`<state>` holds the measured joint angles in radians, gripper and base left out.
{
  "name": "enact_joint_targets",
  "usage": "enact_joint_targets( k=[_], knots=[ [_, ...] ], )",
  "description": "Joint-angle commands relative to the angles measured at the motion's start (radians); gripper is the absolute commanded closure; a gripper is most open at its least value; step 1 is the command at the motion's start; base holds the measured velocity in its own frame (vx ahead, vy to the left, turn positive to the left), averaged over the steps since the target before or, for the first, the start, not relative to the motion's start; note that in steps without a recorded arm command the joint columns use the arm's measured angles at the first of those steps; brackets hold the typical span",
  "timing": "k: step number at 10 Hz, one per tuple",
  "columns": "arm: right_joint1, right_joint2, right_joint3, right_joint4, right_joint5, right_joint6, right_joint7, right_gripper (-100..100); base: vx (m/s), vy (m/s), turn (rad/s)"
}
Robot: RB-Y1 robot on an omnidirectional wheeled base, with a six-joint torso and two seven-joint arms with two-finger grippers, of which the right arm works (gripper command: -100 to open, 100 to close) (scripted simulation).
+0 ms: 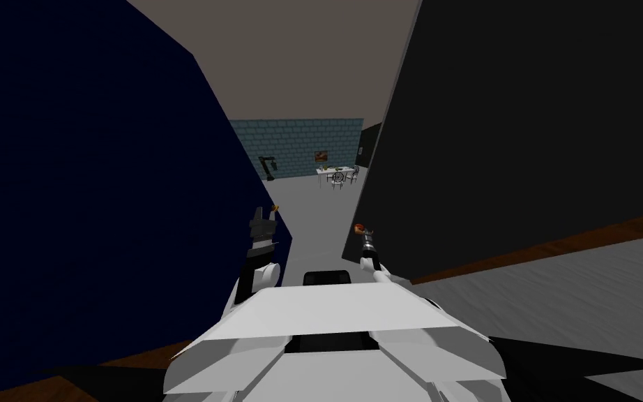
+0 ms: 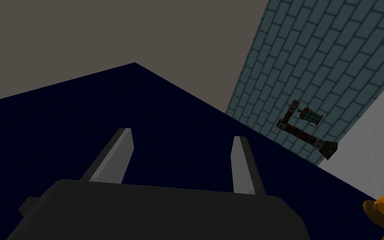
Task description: Push the door open
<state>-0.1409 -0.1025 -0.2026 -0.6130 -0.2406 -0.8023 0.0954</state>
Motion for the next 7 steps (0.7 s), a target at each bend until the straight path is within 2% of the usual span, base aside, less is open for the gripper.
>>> enact_joint_targets(
  k=[1,3,4,7],
  knots=[
    [-0.003,0.001,-0.015,-0.006,-0.008,0.001,0.009,100,0.184,0.080,-0.067],
    [-0.003,0.001,-0.025,-0.005,-0.013,0.001,0.012,100,0.185,0.031,-0.043],
    [0.003,-0.002,-0.024,0.002,-0.013,0.000,0.010,100,0.080,-0.001,-0.021],
    [0.004,-0.010,-0.055,0.002,-0.033,-0.004,0.021,100,0.175,0.005,-0.039]
  ],
)
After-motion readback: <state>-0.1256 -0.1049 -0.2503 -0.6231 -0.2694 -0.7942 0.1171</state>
